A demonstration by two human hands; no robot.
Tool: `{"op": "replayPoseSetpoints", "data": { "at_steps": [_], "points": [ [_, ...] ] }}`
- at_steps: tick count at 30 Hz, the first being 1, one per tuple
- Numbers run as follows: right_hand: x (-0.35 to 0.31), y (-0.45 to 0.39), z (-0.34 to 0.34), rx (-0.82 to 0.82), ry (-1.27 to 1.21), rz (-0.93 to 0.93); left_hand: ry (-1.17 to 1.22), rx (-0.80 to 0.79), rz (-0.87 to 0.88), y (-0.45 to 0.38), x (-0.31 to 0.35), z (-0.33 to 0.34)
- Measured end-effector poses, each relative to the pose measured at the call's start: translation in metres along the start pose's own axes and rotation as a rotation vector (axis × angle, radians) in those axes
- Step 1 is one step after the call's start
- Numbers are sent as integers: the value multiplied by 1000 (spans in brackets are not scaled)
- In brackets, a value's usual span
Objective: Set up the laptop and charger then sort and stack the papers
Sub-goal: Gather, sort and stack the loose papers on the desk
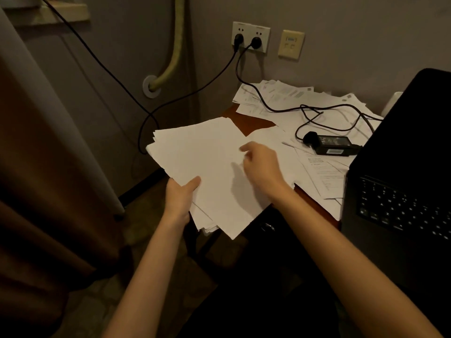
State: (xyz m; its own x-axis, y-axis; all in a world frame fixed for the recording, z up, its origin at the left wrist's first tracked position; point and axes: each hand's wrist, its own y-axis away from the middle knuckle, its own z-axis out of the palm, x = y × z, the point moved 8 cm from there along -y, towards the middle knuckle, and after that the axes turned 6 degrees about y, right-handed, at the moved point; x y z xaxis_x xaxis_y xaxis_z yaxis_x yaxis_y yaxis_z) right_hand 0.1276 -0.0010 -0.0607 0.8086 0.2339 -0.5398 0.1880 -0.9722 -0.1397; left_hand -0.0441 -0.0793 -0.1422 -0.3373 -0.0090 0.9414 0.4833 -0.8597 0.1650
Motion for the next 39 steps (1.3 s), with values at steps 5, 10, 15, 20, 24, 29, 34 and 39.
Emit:
{"op": "replayPoseSetpoints", "data": {
  "at_steps": [5, 10, 15, 20, 24, 29, 34, 39],
  "points": [
    [66, -2, -20, -17, 282, 114, -50, -28, 40, -1, 2, -8],
    [85, 8, -29, -38, 335, 132, -98, -49, 58, 7, 2, -10],
    [78, 11, -33, -104, 600, 67, -87, -30, 47, 15, -2, -5],
    [84, 16, -38, -184, 737, 69, -38, 12, 51, 28, -10, -5],
    [84, 15, -46, -49, 748, 113, -12, 50, 68, 36, -10, -1],
    [77, 12, -65, 95, 733, 126, -6, 72, 71, 42, -11, 6],
    [50, 12, -79, 183, 747, 78, -22, 93, 68, 45, -11, 9],
    [-41, 37, -70, 295, 762, -126, 12, 93, 33, 49, -12, 13]
  ]
}}
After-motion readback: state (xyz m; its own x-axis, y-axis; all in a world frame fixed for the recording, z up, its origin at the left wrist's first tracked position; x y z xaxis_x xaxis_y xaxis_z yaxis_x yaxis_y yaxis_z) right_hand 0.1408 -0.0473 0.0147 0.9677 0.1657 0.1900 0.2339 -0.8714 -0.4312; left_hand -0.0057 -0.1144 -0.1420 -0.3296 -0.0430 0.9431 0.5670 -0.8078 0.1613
